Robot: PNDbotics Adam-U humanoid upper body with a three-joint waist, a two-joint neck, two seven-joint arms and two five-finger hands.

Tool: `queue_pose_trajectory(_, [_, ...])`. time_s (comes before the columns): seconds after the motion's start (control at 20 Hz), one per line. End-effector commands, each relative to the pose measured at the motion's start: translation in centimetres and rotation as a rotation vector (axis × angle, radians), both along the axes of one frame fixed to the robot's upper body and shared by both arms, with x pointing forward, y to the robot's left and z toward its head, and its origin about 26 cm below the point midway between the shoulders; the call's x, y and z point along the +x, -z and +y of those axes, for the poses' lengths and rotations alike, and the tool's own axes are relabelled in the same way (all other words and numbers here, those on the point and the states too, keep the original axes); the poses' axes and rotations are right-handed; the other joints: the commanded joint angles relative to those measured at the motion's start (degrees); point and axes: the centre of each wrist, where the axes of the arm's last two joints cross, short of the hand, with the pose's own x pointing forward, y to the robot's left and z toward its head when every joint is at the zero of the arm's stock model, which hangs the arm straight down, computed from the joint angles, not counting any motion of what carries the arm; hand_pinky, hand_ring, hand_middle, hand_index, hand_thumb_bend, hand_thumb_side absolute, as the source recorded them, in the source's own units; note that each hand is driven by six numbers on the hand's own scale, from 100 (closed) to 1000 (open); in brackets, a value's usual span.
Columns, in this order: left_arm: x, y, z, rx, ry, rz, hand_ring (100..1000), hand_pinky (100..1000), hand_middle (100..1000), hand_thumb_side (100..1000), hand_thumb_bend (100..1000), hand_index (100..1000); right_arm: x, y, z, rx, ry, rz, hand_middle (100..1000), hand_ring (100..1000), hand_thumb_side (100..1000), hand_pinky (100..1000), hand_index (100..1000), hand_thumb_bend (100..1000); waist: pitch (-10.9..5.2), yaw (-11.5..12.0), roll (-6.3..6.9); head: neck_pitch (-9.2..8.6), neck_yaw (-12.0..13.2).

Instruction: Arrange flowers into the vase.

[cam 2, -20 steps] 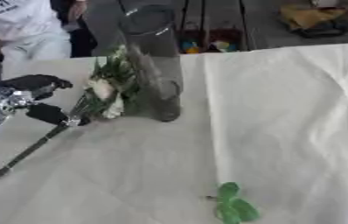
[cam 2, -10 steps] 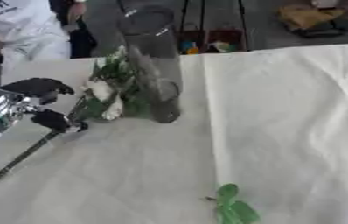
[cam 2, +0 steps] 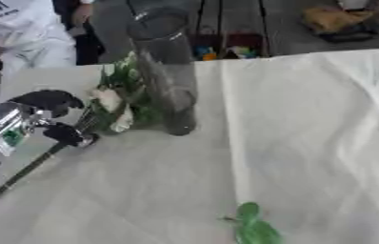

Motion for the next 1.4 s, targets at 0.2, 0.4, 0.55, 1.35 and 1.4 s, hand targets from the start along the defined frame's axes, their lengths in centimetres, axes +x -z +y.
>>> queue_pose_trajectory(0.2, [0.6, -0.6, 1.0, -0.007, -0.042, -0.029, 850, 882, 841, 664, 460, 908, -0.2, -0.9, 0.2, -0.015, -0.017, -0.033, 604, 837, 1000, 767, 834, 100, -0.65, -0.2, -0.06, -1.04, 0.4])
queue_pose_trajectory(0.4, [1.0, -0.3, 1.2, -0.004, -0.053, -0.029, 847, 881, 838, 652, 447, 905, -0.2, -0.9, 0.3, -0.02, -0.021, -0.033, 601, 838, 1000, 768, 835, 100, -0.42, -0.4, 0.0, -1.14, 0.7])
queue_pose_trajectory(0.55, [1.2, -0.2, 1.2, 0.006, -0.055, -0.04, 826, 846, 833, 636, 431, 894, -0.2, -0.9, 0.3, -0.025, -0.024, -0.031, 600, 839, 1000, 769, 835, 100, -0.22, -0.5, 0.02, -1.27, 0.9])
queue_pose_trajectory(1.35, [1.7, 0.2, 1.1, -0.027, -0.074, -0.088, 674, 636, 699, 548, 119, 771, -0.2, -0.8, 0.3, -0.037, -0.029, -0.024, 593, 843, 1000, 775, 836, 100, 0.38, -1.1, 0.13, -1.73, 1.3])
queue_pose_trajectory(1.4, [1.7, 0.2, 1.0, -0.029, -0.074, -0.089, 656, 615, 686, 538, 107, 762, -0.2, -0.8, 0.3, -0.038, -0.03, -0.024, 593, 843, 1000, 776, 837, 100, 0.39, -1.1, 0.13, -1.72, 1.4])
